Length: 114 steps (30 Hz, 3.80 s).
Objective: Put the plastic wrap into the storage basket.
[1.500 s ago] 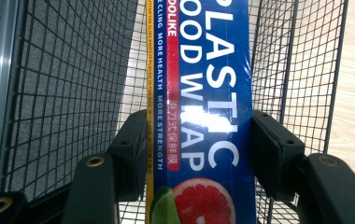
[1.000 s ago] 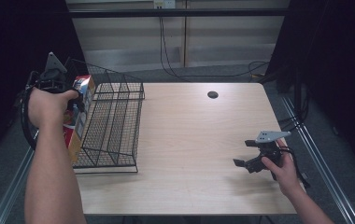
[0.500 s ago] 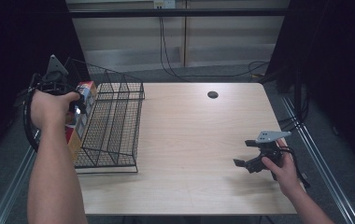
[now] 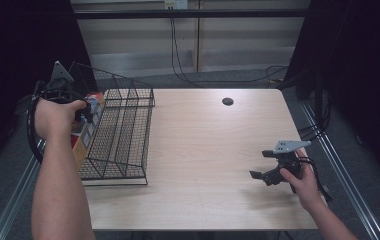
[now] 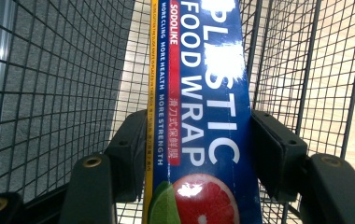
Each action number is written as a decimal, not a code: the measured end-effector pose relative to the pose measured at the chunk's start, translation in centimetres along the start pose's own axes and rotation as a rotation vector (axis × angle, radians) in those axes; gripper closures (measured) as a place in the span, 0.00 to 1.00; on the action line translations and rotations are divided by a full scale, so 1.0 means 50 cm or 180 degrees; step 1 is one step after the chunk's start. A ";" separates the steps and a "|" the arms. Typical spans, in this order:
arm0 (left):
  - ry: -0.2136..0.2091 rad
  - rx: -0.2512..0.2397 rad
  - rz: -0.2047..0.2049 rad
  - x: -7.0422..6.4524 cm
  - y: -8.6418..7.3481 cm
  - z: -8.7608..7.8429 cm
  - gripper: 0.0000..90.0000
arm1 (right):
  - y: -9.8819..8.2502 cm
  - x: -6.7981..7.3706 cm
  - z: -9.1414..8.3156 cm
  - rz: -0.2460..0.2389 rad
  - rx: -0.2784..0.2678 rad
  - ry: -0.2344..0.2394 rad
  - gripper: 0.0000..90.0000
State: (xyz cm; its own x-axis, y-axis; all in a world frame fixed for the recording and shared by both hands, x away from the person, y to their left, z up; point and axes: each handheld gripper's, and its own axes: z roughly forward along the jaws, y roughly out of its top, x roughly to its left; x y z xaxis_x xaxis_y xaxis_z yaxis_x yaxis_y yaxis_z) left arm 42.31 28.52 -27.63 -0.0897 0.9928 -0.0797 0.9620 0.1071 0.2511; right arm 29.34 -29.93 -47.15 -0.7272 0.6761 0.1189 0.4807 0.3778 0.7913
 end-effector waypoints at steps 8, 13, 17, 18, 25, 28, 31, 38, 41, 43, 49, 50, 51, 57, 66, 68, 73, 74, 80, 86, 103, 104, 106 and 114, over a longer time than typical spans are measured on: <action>0.0005 0.0004 -0.0010 -0.001 0.000 0.004 0.47 | 0.000 0.000 -0.001 0.0002 0.0003 0.0012 0.01; 0.0007 0.0027 -0.0023 -0.003 0.000 0.007 0.47 | 0.000 0.000 0.000 0.0003 -0.0014 0.0002 0.01; 0.0028 0.0025 -0.0013 -0.002 0.000 0.008 0.47 | 0.000 0.000 -0.001 0.0000 -0.0002 0.0005 0.01; 0.0025 0.0030 -0.0012 -0.002 0.000 0.009 0.47 | 0.000 0.000 -0.001 0.0000 -0.0002 0.0005 0.01; 0.0025 0.0056 0.0013 0.000 0.002 0.011 0.46 | 0.000 0.000 0.000 0.0005 0.0010 -0.0001 0.01; 0.0021 0.0038 -0.0017 0.001 0.001 0.013 0.46 | 0.000 0.001 0.001 -0.0003 0.0010 -0.0001 0.01; 0.0022 0.0062 -0.0029 0.003 0.001 0.016 0.45 | -0.001 0.000 0.002 -0.0008 0.0011 0.0013 0.01; 0.0107 -0.0166 -0.0013 -0.005 0.006 -0.008 0.50 | -0.001 0.000 0.002 -0.0012 0.0028 0.0027 0.01; 0.0110 -0.0255 -0.0032 -0.011 0.007 -0.037 0.46 | 0.000 0.000 0.002 -0.0009 0.0023 0.0018 0.01; 0.0049 -0.0322 -0.0059 -0.017 0.003 -0.054 0.46 | 0.000 0.000 0.001 -0.0001 0.0018 0.0020 0.01; -0.0030 -0.0368 -0.0010 -0.034 -0.008 -0.063 0.42 | -0.001 0.002 -0.004 0.0001 0.0015 0.0027 0.01; -0.0058 -0.0388 -0.0019 -0.038 -0.010 -0.063 0.42 | -0.001 0.002 -0.004 0.0001 0.0015 0.0027 0.01; -0.0082 -0.0398 0.0021 -0.046 -0.014 -0.062 0.42 | -0.002 0.002 -0.005 -0.0008 -0.0003 -0.0021 0.01; -0.0198 -0.0438 0.0064 -0.068 -0.020 -0.061 0.40 | -0.004 0.003 -0.010 0.0013 0.0002 -0.0016 0.01; -0.0341 -0.0507 0.0151 -0.095 -0.030 -0.054 0.38 | -0.003 0.005 -0.009 0.0014 0.0016 -0.0006 0.01; -0.0376 -0.0513 0.0181 -0.099 -0.030 -0.054 0.37 | -0.003 0.005 -0.009 0.0009 0.0001 -0.0006 0.01; -0.0449 -0.0540 0.0207 -0.111 -0.033 -0.053 0.37 | -0.002 0.004 -0.011 0.0024 -0.0011 0.0000 0.01; -0.0474 -0.0536 0.0236 -0.115 -0.034 -0.052 0.37 | -0.002 0.004 -0.011 0.0026 -0.0011 0.0000 0.01; -0.0556 -0.0546 0.0328 -0.138 -0.039 -0.046 0.36 | -0.003 0.005 -0.010 0.0003 -0.0008 -0.0007 0.01; -0.0631 -0.0531 0.0406 -0.156 -0.043 -0.039 0.36 | -0.002 0.005 -0.011 0.0000 -0.0013 -0.0002 0.01; -0.0852 -0.0456 0.0688 -0.197 -0.056 -0.012 0.27 | -0.002 0.005 -0.011 0.0006 -0.0009 0.0001 0.01; -0.0872 -0.0453 0.0716 -0.202 -0.057 -0.012 0.27 | -0.002 0.005 -0.011 -0.0001 -0.0010 -0.0004 0.01; -0.0896 -0.0465 0.0735 -0.206 -0.059 -0.012 0.26 | -0.002 0.005 -0.011 -0.0001 -0.0010 -0.0005 0.01; -0.0969 -0.0423 0.0859 -0.226 -0.067 0.003 0.24 | -0.002 0.005 -0.011 -0.0006 -0.0007 0.0002 0.01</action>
State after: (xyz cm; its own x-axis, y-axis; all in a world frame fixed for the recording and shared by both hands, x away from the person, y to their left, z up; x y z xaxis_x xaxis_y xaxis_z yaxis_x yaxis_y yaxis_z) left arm 40.17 16.91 -27.73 0.2601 0.9269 -0.2704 0.8972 -0.1285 0.4225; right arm 28.86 -30.13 -46.86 -0.7284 0.6749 0.1179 0.4783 0.3777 0.7929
